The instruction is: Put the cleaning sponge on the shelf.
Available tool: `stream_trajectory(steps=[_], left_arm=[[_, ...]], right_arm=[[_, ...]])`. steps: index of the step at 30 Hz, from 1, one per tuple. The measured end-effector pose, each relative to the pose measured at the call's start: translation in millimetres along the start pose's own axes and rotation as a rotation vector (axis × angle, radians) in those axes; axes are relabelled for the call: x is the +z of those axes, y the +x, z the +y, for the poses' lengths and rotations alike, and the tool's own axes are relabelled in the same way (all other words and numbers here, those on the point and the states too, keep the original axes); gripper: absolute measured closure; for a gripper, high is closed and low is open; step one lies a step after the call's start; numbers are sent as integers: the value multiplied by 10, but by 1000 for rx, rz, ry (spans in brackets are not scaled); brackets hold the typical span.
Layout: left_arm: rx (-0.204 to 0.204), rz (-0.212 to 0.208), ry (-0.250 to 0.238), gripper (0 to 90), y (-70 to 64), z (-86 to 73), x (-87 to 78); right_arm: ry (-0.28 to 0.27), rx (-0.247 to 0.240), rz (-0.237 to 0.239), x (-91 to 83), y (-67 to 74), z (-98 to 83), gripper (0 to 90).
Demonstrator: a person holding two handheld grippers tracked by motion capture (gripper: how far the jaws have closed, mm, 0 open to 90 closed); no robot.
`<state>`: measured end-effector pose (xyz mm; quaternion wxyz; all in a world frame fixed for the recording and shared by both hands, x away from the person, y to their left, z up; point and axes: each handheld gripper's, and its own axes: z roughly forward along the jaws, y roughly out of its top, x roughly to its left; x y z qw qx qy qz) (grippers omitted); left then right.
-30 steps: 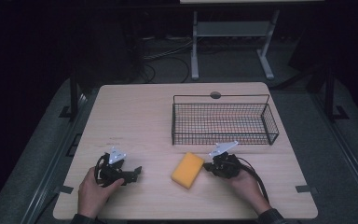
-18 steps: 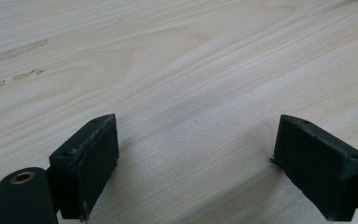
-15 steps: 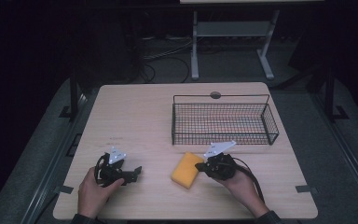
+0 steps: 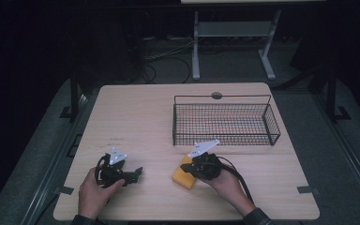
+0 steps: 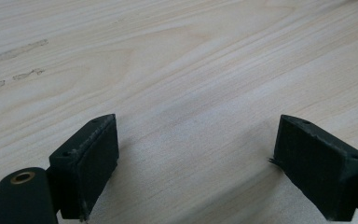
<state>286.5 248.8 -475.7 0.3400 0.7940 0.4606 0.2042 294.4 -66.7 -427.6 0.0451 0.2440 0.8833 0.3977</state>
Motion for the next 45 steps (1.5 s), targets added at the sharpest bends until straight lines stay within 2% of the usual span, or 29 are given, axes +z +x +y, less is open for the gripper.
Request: stream_trajectory(steps=[10, 20, 28, 45], left_arm=[[0, 0, 0, 129, 0, 0, 0], [-1, 0, 0, 129, 0, 0, 0], [0, 0, 0, 129, 0, -1, 0], [-1, 0, 0, 129, -1, -1, 0]], right_arm=[[31, -37, 33, 282, 80, 123, 898], [50, -57, 37, 389, 112, 161, 898], [62, -46, 41, 338, 108, 96, 897], [77, -9, 12, 70, 47, -167, 898]])
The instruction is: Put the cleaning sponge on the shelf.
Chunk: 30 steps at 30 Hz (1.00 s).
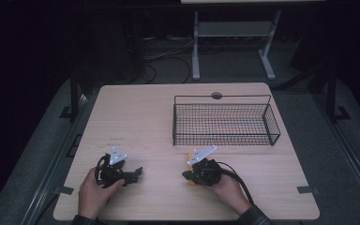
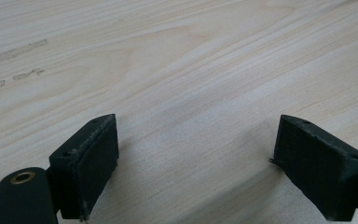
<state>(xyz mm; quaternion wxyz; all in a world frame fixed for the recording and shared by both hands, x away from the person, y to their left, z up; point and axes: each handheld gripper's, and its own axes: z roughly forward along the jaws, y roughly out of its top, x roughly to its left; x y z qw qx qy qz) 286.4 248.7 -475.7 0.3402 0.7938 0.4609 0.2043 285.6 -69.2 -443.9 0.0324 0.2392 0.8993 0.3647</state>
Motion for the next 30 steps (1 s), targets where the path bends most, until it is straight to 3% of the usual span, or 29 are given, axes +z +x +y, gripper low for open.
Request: stream_trajectory(steps=[30], left_arm=[[-1, 0, 0, 129, -1, -1, -1]], right_arm=[[16, 69, -79, -467, -208, -447, 898]])
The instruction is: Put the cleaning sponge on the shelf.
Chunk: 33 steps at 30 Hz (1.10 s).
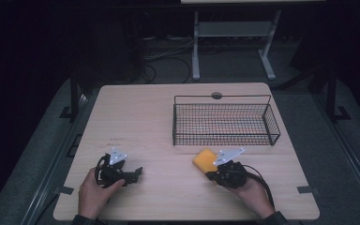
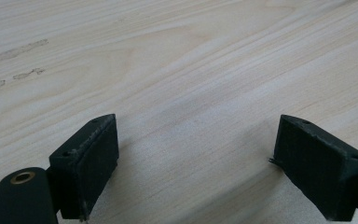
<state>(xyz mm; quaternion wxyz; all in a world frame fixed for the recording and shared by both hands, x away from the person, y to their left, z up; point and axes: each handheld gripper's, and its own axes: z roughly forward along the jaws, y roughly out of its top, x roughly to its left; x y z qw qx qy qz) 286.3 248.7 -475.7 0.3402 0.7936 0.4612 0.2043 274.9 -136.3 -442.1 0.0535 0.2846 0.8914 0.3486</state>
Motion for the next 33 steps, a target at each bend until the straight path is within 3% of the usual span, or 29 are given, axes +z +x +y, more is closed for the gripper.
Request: stream_trajectory(steps=[8, 16, 27, 33], left_arm=[[0, 0, 0, 129, 0, 0, 0], [0, 0, 0, 129, 0, 0, 0], [0, 0, 0, 129, 0, 0, 1], [0, 0, 0, 129, 0, 0, 1]], right_arm=[[3, 21, -25, -125, -116, -110, 898], [7, 15, -12, -191, -164, -136, 887], [0, 11, -25, -350, -236, -29, 735], [43, -5, -34, -372, -312, 37, 559]])
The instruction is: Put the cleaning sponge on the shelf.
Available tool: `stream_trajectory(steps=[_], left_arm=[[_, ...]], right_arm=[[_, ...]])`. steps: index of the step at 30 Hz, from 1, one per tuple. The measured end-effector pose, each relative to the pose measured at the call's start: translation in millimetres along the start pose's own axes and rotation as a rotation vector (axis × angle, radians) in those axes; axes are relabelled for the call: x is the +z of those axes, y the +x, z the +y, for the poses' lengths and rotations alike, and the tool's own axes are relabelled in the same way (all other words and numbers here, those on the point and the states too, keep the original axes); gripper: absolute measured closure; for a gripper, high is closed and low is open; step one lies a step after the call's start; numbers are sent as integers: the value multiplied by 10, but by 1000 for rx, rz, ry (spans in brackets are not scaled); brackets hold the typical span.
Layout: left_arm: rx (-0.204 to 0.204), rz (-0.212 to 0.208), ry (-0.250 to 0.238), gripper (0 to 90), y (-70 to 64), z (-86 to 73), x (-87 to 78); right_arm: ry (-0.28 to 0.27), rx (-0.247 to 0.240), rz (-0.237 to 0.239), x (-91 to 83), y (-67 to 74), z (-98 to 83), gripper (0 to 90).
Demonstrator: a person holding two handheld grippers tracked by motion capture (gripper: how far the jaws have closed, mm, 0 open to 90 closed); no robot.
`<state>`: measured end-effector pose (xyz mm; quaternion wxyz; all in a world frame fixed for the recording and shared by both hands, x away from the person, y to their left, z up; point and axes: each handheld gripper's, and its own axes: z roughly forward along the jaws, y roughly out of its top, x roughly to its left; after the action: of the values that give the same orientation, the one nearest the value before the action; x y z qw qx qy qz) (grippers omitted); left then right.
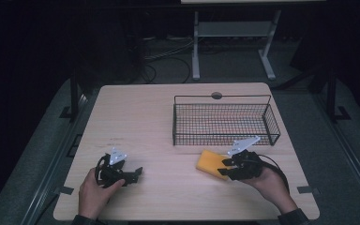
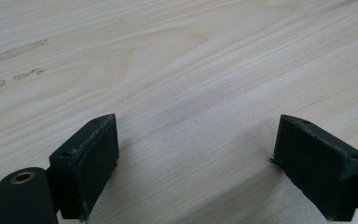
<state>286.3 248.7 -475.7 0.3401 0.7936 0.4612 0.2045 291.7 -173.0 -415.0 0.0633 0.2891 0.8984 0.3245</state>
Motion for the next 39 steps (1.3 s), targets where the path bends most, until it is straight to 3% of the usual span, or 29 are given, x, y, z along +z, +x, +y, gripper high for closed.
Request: stream_trajectory(steps=[6, 13, 25, 39], left_arm=[[0, 0, 0, 129, 0, 0, 0], [-5, 0, -2, 129, -3, 1, 1], [2, 1, 3, 129, 2, 2, -2], [0, 0, 3, 129, 0, 1, -2]], right_arm=[[40, -18, -20, 21, -64, 113, 336], [84, -74, -43, 104, -102, 236, 174], [157, -135, -10, 365, -143, 397, 138], [243, -157, -11, 599, -161, 353, 139]])
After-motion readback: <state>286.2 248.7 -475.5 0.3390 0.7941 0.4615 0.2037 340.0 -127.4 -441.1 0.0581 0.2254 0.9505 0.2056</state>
